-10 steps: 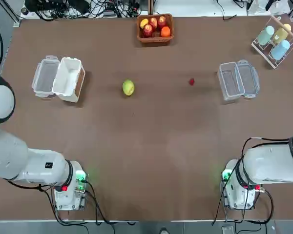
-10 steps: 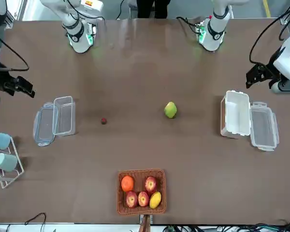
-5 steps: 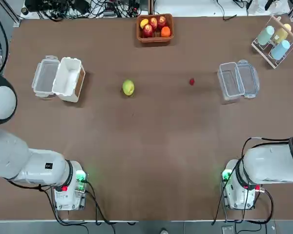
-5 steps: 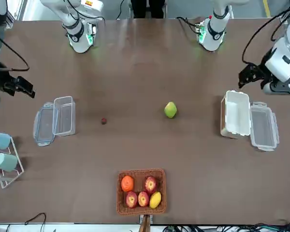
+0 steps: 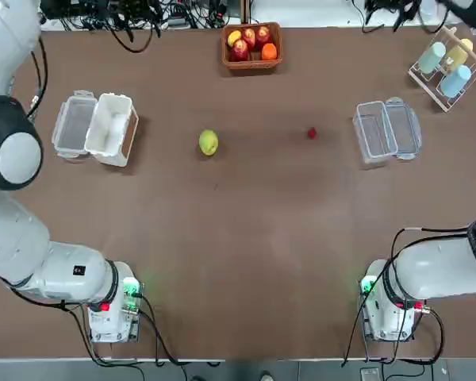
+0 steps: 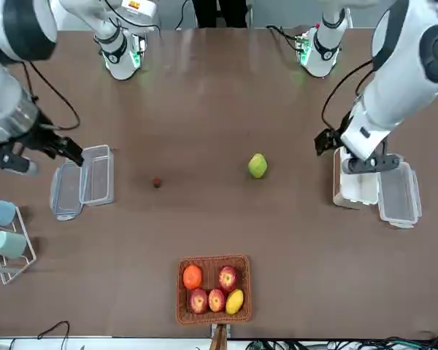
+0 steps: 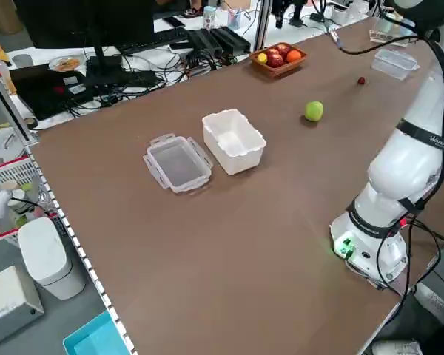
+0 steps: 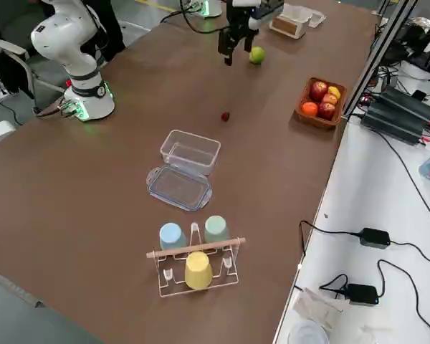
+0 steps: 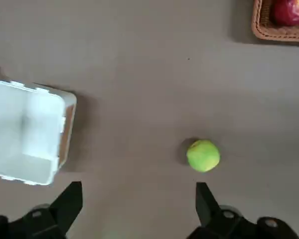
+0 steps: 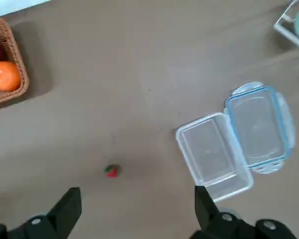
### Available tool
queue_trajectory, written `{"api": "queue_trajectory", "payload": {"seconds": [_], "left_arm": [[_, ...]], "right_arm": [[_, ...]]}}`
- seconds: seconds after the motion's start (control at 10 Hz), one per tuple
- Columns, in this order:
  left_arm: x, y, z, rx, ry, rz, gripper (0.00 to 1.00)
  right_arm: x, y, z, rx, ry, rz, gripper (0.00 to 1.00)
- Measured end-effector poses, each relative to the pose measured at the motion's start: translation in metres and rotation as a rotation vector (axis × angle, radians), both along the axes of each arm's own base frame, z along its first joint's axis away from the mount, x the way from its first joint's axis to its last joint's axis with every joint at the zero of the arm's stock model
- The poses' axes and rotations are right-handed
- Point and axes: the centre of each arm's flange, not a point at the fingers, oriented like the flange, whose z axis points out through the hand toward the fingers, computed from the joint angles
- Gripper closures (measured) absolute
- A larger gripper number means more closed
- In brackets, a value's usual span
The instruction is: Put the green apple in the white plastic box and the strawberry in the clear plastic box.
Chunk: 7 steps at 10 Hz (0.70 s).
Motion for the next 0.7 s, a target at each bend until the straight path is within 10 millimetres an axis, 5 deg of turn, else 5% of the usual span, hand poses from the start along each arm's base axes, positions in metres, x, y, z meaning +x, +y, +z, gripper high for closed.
{"api": "queue_trajectory", "payload": {"seconds": [0.4,0.7], "left_arm": [[-0.012,-0.081,-0.08,0.06,0.041,0.056,0.0],[-0.052,-0.134,-0.159,0.056,0.021,0.14,0.0]], "right_arm": [[-0.008,0.069,-0.121,0.018,0.024,-0.144,0.0],[-0.022,0.101,-0.222,0.011,0.06,-0.169,0.0]]}}
